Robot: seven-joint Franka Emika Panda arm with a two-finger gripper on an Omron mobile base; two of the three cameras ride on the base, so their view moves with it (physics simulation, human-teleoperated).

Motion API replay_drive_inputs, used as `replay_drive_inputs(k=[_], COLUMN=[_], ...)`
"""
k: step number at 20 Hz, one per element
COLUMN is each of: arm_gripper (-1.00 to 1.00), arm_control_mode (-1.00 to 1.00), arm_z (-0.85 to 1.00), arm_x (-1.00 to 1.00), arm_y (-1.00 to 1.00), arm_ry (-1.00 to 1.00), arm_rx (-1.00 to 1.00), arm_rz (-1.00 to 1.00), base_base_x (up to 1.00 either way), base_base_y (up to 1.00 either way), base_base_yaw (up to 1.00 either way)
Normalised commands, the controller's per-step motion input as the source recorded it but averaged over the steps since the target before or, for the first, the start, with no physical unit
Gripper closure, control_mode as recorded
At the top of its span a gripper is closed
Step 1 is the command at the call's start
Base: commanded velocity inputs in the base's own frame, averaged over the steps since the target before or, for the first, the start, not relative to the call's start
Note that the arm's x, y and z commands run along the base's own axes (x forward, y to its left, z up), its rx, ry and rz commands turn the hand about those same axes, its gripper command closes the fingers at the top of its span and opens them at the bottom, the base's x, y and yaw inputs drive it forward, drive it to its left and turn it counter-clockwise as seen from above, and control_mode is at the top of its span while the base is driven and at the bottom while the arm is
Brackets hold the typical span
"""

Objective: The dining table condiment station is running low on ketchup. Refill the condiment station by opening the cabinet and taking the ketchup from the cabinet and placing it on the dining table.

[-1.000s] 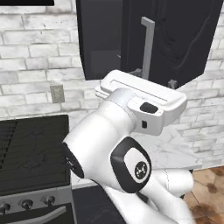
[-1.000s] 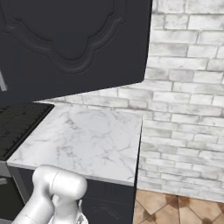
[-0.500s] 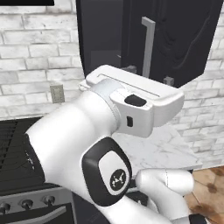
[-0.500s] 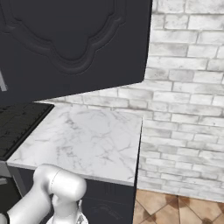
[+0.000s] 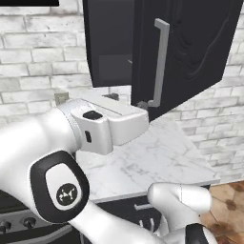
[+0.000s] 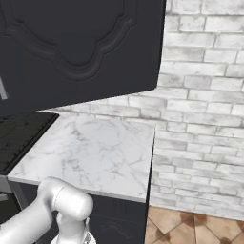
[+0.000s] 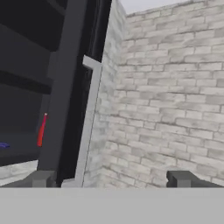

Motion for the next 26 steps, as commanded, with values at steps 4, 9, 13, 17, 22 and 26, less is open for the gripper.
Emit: replay_drive_inputs(k=[4,9,13,17,22,26], arm_gripper=[-1.00,-1.00,-1.00,-1.00,-1.00,-1.00], arm_control_mode=[-1.00,-1.00,-1.00,-1.00,-1.00,-1.00], arm_z=[0.00,-0.05,-0.12,-0.10,-0.08,-0.05], arm_x=[0.52,0.56,0.56,0.57,0.55,0.53], arm_y=[0.00,0.00,0.00,0.00,-0.01,-0.01], arm_ry=[0.02,0.01,0.00,0.00,0.00,0.00], arm_rx=[0.00,0.00,0.00,0.00,0.00,0.00], arm_rz=[-0.05,-0.02,0.00,0.00,0.00,0.00], base_base_x=[0.00,0.00,0.00,0.00,0.00,0.00], base_base_y=[0.00,0.00,0.00,0.00,0.00,0.00], base_base_yaw=[0.00,0.00,0.00,0.00,0.00,0.00])
